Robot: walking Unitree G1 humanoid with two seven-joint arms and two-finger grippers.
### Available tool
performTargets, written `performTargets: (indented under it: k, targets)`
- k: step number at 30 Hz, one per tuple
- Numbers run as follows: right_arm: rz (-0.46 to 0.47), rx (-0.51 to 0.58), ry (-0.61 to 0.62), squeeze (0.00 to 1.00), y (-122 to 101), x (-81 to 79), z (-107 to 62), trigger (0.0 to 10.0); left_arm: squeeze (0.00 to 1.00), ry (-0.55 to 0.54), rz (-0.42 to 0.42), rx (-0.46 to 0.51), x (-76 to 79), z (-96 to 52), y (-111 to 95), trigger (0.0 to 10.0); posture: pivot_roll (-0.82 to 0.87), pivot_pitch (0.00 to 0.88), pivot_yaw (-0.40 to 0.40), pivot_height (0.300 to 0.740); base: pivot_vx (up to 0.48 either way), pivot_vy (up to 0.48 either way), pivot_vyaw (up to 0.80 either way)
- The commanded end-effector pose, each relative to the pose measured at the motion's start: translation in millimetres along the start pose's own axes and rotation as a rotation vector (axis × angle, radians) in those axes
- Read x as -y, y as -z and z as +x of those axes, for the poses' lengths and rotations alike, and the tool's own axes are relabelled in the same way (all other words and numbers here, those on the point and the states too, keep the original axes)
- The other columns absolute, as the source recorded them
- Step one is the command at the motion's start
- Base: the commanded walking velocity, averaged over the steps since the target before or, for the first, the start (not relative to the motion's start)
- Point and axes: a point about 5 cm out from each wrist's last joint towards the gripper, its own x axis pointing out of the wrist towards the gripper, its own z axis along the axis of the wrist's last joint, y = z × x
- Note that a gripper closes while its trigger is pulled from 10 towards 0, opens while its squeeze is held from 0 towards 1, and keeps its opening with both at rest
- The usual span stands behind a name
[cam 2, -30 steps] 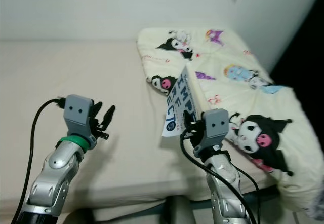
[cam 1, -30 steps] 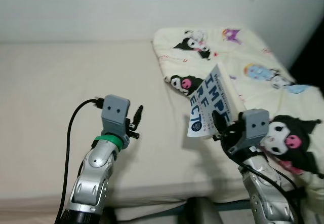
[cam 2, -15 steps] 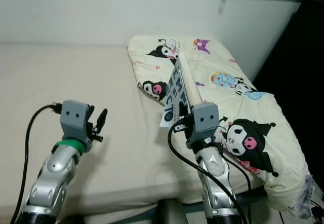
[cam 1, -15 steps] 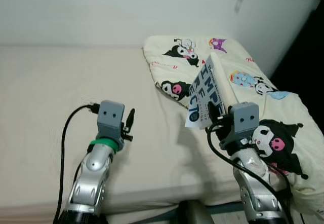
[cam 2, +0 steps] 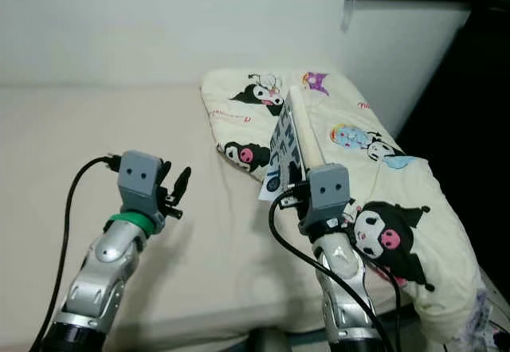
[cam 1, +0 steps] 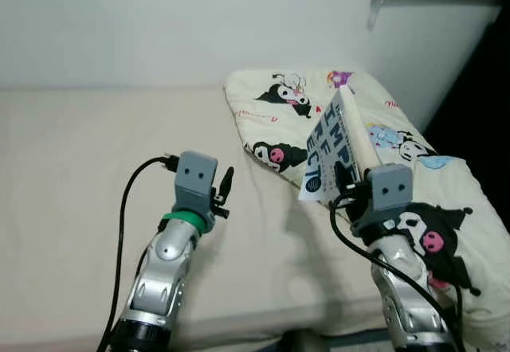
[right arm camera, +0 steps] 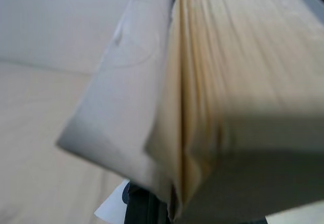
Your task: Clean up the room
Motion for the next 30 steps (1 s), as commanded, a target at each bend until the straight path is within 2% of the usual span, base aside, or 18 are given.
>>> performTargets:
  k: [1, 14, 24, 30]
  targets:
    - [-0.015, 0.028, 0.021, 0.00, -3, 4.2, -1.7, 10.0, 0.00, 0.019, -0.006, -0.003, 3.4, 0.3, 3, 10.0, -0.17, 0.000, 0.009, 0.680, 0.000, 0.000, 0.00]
    - [-0.015, 0.022, 0.031, 0.00, 0, 4.4, -2.1, 10.0, 0.00, 0.038, 0.003, -0.007, 6.9, 0.7, 4, 10.0, -0.17, 0.008, 0.017, 0.740, 0.000, 0.000, 0.00]
    - [-0.003, 0.008, 0.031, 0.00, 2, -0.4, -1.5, 10.0, 0.00, 0.055, 0.003, -0.021, 6.9, -1.3, 7, 10.0, -0.16, 0.012, 0.027, 0.740, 0.000, 0.000, 0.00]
    - [0.008, -0.005, 0.016, 0.00, 5, -9.2, -2.2, 10.0, 0.00, 0.065, 0.003, -0.032, 7.4, -3.1, 11, 10.0, -0.16, 0.014, 0.034, 0.740, 0.000, 0.000, 0.00]
